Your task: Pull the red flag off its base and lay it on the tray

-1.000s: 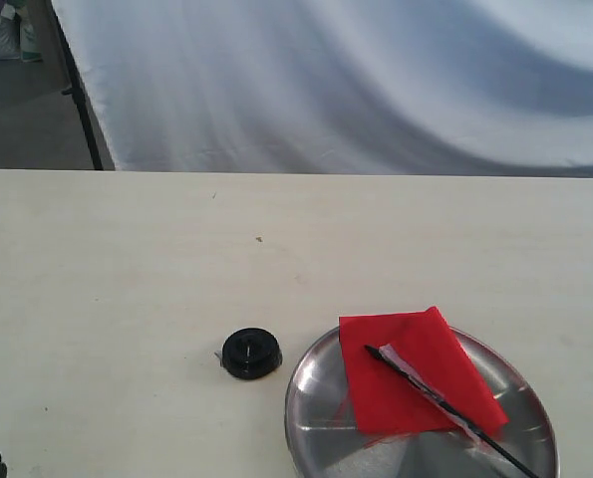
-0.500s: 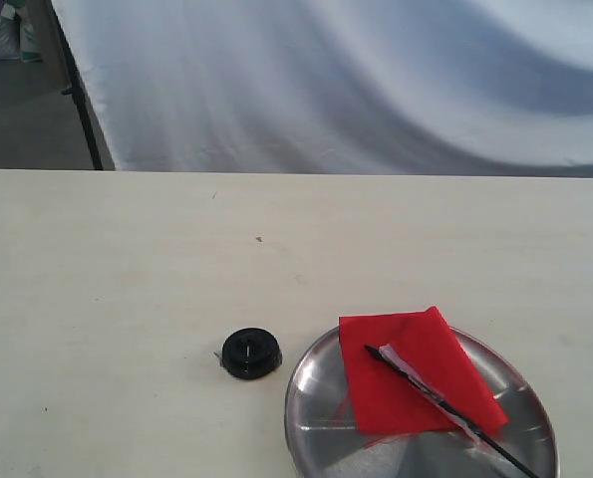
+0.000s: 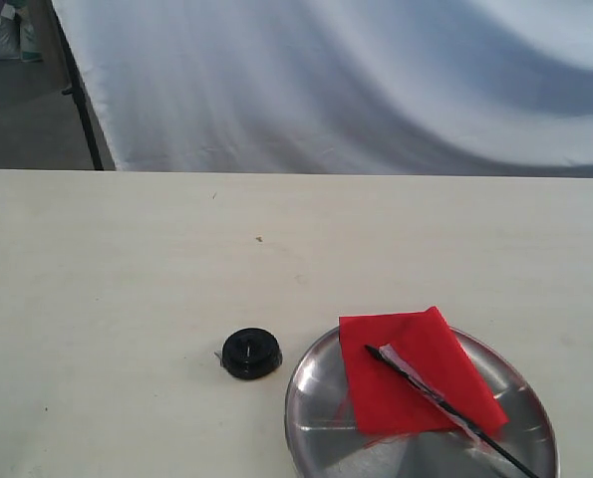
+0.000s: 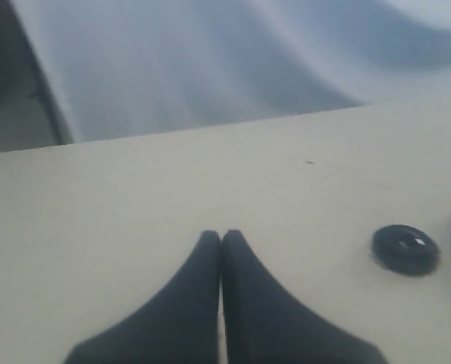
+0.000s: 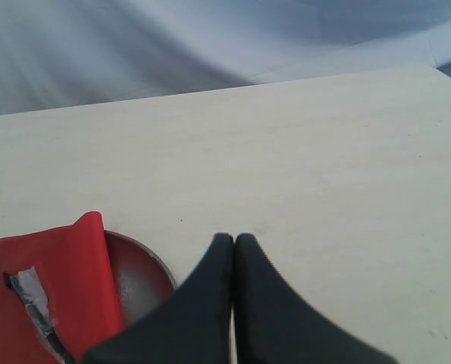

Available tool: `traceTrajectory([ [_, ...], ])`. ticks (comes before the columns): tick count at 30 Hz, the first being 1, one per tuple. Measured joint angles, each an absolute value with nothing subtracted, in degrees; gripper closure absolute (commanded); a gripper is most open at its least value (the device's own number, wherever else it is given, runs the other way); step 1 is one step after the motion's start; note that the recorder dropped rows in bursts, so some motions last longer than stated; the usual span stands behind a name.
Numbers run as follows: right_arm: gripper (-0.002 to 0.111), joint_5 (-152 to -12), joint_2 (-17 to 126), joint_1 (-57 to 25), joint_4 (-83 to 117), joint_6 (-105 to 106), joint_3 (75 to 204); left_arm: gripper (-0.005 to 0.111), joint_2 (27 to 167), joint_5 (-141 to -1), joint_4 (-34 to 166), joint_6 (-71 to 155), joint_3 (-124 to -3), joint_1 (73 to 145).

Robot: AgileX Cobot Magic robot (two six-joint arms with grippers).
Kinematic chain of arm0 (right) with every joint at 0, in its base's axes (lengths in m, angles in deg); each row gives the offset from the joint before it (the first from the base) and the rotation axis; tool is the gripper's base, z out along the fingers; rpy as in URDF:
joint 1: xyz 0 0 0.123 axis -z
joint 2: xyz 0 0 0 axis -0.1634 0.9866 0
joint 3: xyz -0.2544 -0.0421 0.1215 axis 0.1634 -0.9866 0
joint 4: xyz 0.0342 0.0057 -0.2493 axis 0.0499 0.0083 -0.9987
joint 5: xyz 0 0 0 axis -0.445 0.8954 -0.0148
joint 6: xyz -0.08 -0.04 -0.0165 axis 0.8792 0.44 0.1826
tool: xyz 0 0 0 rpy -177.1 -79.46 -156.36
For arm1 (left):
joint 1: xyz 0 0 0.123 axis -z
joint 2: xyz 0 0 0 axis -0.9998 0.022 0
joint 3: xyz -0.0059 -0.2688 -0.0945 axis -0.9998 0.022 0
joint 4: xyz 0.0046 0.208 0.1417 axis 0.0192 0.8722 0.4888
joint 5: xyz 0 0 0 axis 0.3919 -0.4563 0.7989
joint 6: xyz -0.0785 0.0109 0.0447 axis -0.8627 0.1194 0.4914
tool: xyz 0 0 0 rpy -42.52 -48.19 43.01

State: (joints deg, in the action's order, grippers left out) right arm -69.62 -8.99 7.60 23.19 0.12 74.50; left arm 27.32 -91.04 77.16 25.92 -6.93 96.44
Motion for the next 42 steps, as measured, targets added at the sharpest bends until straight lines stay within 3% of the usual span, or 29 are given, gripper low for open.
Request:
traceTrajectory([
  [5,0.109,-69.62,-8.99,7.6,23.19,0.12,74.5,0.107,27.32,-91.04,77.16,25.92,-6.93,85.59],
  [9,0.109,-69.62,-8.99,7.6,23.19,0.12,74.5,0.107,27.32,-91.04,77.16,25.92,-6.93,81.31],
  [42,0.109,-69.62,-8.99,7.6,23.19,0.12,74.5,0.107,27.32,-90.51,77.16,25.92,-3.11,80.75],
])
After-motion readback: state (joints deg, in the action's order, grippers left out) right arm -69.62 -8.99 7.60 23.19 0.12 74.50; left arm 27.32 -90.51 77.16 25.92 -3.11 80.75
